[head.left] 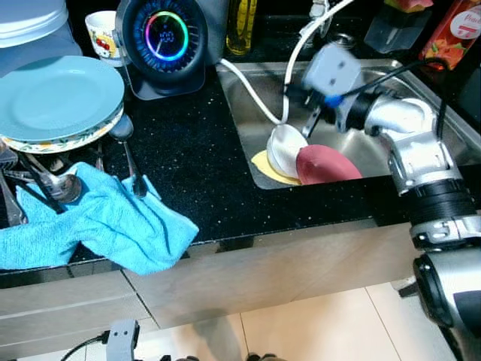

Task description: Kitchen organization

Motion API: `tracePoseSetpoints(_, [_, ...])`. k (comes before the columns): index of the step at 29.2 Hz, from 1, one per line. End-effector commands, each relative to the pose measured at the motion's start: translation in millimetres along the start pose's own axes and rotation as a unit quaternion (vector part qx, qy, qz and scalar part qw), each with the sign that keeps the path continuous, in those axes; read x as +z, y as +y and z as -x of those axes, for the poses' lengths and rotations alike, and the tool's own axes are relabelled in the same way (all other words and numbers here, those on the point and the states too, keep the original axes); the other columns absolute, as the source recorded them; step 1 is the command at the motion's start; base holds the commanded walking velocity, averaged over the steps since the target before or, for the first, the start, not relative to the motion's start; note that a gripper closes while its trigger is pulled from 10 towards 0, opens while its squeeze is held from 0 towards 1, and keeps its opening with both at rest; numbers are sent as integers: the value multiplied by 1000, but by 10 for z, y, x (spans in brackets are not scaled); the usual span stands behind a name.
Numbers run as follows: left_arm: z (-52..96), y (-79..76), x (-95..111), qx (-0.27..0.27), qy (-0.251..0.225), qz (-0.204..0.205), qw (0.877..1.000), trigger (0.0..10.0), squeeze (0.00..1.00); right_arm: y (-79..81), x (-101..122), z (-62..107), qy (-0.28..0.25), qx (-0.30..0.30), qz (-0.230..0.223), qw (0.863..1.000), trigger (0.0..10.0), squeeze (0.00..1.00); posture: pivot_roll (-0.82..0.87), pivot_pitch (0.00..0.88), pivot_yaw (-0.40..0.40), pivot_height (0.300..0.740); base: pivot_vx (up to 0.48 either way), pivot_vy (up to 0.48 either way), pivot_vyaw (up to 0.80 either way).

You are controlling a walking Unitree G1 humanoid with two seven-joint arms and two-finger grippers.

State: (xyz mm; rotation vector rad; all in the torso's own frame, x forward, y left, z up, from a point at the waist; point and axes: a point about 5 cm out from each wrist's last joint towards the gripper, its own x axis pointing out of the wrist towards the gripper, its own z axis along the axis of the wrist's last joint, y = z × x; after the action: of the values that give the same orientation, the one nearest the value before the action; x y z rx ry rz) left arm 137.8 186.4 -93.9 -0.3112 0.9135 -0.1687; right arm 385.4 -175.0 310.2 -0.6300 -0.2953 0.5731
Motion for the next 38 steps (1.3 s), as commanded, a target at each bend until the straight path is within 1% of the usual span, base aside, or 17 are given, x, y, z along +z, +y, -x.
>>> tracePoseSetpoints(1, [62, -37, -298, -8, 62, 15, 998, 10000, 0, -3, -218, 83, 46, -32, -43, 997, 392, 0, 118, 156, -55, 740, 0, 0, 0])
tracePoseSetpoints(3, [63, -32, -293, -8, 62, 12, 998, 10000, 0, -11, -327, 154, 78, -47, -45, 995, 6078, 0, 118, 155, -48, 740, 0, 0, 0])
tracePoseSetpoints(5, [65, -24, -287, -8, 62, 11, 998, 10000, 0, -30, -397, 211, 103, -58, -44, 992, 6510, 0, 116, 153, -42, 740, 0, 0, 0])
tracePoseSetpoints(6, [68, -15, -283, -8, 63, 9, 998, 10000, 0, -58, -463, 270, 124, -71, -57, 988, 9412, 0, 115, 152, -41, 740, 0, 0, 0])
tracePoseSetpoints(10, [76, 15, -266, -6, 64, 6, 998, 10000, 0, -186, -585, 429, 158, -134, -115, 972, 10000, 0, 106, 145, -30, 740, 0, 0, 0])
tracePoseSetpoints(11, [76, 26, -252, -6, 64, 4, 998, 10000, 0, -245, -602, 490, 139, -175, -164, 961, 10000, 576, 100, 141, -28, 740, 0, 0, 0])
tracePoseSetpoints(12, [76, 26, -252, -6, 64, 4, 998, 10000, 0, -245, -602, 490, 139, -175, -164, 961, 10000, 576, 100, 141, -28, 740, 0, 0, 0])
tracePoseSetpoints(13, [76, 30, -246, -6, 65, 3, 998, 10000, 0, -270, -608, 517, 124, -195, -192, 954, 10000, 914, 100, 141, -28, 740, 0, 0, 0])
tracePoseSetpoints(14, [73, 31, -238, -6, 65, 2, 998, 10000, 0, -277, -648, 561, 117, -222, -224, 942, 10000, 1000, 97, 141, -24, 740, 0, 0, 0])
tracePoseSetpoints(17, [54, 16, -208, -9, 63, -1, 998, 10000, 0, -161, -754, 620, 129, -232, -264, 927, 10000, 1000, 93, 139, -23, 740, 0, 0, 0])
tracePoseSetpoints(21, [43, 7, -190, -11, 62, -2, 998, 10000, 0, 7, -715, 563, 124, -196, -259, 937, 10000, 1000, 90, 138, -23, 740, 0, 0, 0])
tracePoseSetpoints(25, [40, 2, -188, -13, 62, -4, 998, 10000, 0, 19, -404, 492, 27, -174, -253, 951, 10000, 1000, 90, 138, -23, 740, 0, 0, 0])
tracePoseSetpoints(26, [40, 0, -188, -13, 61, -3, 998, 10000, 0, 2, -279, 483, -20, -165, -263, 950, 10000, 682, 90, 138, -23, 740, 0, 0, 0])
tracePoseSetpoints(27, [40, 0, -188, -13, 61, -3, 998, 10000, 0, 2, -279, 483, -20, -165, -263, 950, 10000, 682, 90, 138, -23, 740, 0, 0, 0])
tracePoseSetpoints(28, [40, -8, -193, -16, 61, -6, 998, 10000, 0, 61, -61, 470, -107, -116, -291, 944, 10000, 0, 88, 140, -26, 740, 0, 0, 0])
tracePoseSetpoints(32, [35, -23, -181, -23, 54, -12, 998, 10000, 0, 314, 158, 469, -180, -24, -321, 930, 10000, 0, 91, 142, -32, 740, 0, 0, 0])
tracePoseSetpoints(38, [22, -42, -128, -39, 42, -26, 998, 10000, 0, 507, 176, 455, -190, 19, -323, 927, 10000, 0, 93, 144, -33, 740, 0, 0, 0])
